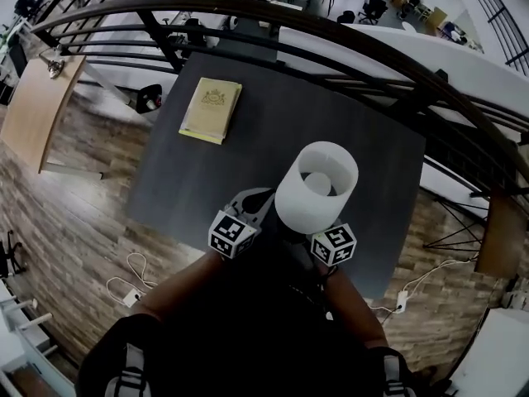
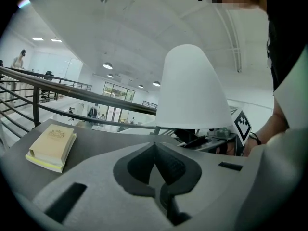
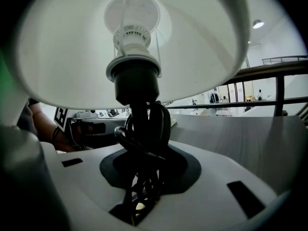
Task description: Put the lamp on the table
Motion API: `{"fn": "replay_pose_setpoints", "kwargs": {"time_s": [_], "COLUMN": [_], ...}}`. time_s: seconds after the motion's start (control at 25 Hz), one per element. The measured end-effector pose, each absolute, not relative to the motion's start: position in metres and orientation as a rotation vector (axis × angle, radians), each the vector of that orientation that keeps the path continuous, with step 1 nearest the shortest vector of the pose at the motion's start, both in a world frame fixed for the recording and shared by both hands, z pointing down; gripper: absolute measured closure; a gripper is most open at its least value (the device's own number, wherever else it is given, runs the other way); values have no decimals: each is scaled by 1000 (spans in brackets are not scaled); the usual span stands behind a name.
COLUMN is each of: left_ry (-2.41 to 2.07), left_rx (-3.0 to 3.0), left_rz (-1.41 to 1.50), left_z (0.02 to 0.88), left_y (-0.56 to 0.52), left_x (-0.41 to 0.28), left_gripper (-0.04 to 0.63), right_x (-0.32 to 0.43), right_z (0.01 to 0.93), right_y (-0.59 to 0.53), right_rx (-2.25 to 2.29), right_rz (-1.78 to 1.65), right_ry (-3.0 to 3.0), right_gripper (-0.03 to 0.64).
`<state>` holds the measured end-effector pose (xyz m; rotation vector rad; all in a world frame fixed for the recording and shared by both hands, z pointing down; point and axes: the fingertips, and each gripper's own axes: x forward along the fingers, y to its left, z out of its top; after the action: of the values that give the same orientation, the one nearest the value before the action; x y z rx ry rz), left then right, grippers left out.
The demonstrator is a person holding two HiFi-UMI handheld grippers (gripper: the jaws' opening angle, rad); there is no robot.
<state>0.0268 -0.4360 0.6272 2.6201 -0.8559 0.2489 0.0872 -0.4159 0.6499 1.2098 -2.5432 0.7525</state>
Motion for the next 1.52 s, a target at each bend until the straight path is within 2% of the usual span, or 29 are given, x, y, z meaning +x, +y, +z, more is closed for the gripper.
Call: {"fn": "replay_pose_setpoints", "kwargs": {"time_s": [0.68, 1.52], "left_ry": [-876, -891], "left_rx": [2579, 2561], "left_rz": [336, 348], "left_z": [677, 683], "left_y": [-506, -498], "left_x": [10, 13], "left_gripper": [586, 586], "right_x": [87, 98], "right_z": [719, 749], "right_y": [-510, -497], "right_rx": [1249, 1264], "right_rz": [714, 666], "right_ry": [-2492, -2530], "right_gripper": [522, 515]}}
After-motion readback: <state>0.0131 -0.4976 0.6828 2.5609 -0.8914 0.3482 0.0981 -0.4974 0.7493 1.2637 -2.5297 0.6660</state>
